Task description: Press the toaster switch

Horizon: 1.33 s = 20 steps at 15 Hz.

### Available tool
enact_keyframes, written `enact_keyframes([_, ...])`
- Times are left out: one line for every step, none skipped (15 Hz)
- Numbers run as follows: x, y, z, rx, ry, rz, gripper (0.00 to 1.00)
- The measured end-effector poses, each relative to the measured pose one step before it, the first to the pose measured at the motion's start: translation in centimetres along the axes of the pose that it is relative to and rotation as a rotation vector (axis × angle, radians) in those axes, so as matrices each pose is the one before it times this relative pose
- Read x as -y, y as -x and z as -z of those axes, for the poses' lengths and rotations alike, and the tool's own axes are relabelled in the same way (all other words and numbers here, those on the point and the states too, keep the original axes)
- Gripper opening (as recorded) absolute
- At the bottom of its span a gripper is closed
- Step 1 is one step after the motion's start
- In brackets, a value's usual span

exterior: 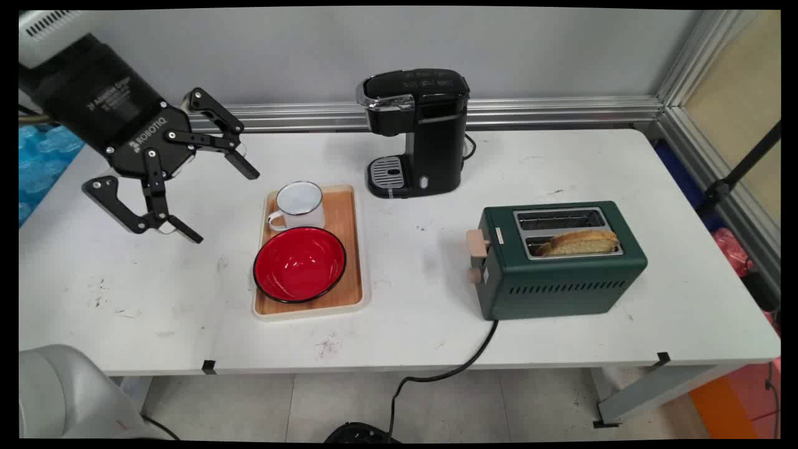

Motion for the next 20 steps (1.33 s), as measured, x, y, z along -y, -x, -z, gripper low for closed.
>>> enact_keyframes([0.061, 0.059, 0.127, -0.00735, -0.00222, 0.00964, 1.0])
enact_keyframes([0.075, -0.051, 0.06, -0.00781, -0.00326, 0.00858, 1.0])
enact_keyframes([0.207, -0.151, 0.038, -0.01351, -0.00666, 0.017, 1.0])
enact_keyframes([0.352, -0.341, -0.054, -0.01682, -0.00917, 0.0248, 1.0])
enact_keyframes([0.425, -0.467, -0.181, -0.0167, -0.01032, 0.02875, 1.0])
enact_keyframes([0.4, -0.46, -0.231, -0.01434, -0.00994, 0.0263, 1.0])
enact_keyframes([0.491, -0.614, -0.373, -0.01685, -0.0127, 0.03146, 1.0])
enact_keyframes([0.501, -0.656, -0.528, -0.0143, -0.01273, 0.03346, 1.0])
enact_keyframes([0.437, -0.661, -0.658, -0.01159, -0.01211, 0.03273, 1.0])
enact_keyframes([0.33, -0.565, -0.658, -0.00745, -0.00983, 0.02591, 1.0])
enact_keyframes([0.31, -0.595, -0.742, -0.00623, -0.00937, 0.02251, 1.0])
enact_keyframes([0.193, -0.418, -0.514, -0.00429, -0.00615, 0.01435, 1.0])
enact_keyframes([0.335, -0.709, -0.985, -0.00296, -0.01089, 0.02078, 1.0])
enact_keyframes([0.25, -0.602, -0.867, -0.00122, -0.0092, 0.01597, 1.0])
enact_keyframes([0.148, -0.391, -0.611, 0.0002, -0.00578, 0.01018, 1.0])
enact_keyframes([0.225, -0.619, -0.973, 0.00006, -0.00845, 0.01334, 1.0])
enact_keyframes([0.183, -0.592, -0.922, 0.00047, -0.0076, 0.01184, 1.0])
enact_keyframes([0.128, -0.392, -0.63, 0.00047, -0.00513, 0.00734, 1.0])
enact_keyframes([0.173, -0.58, -0.953, 0.00212, -0.00691, 0.00895, 1.0])
enact_keyframes([0.222, -0.715, -1.29, 0.00538, -0.00909, 0.01058, 1.0])
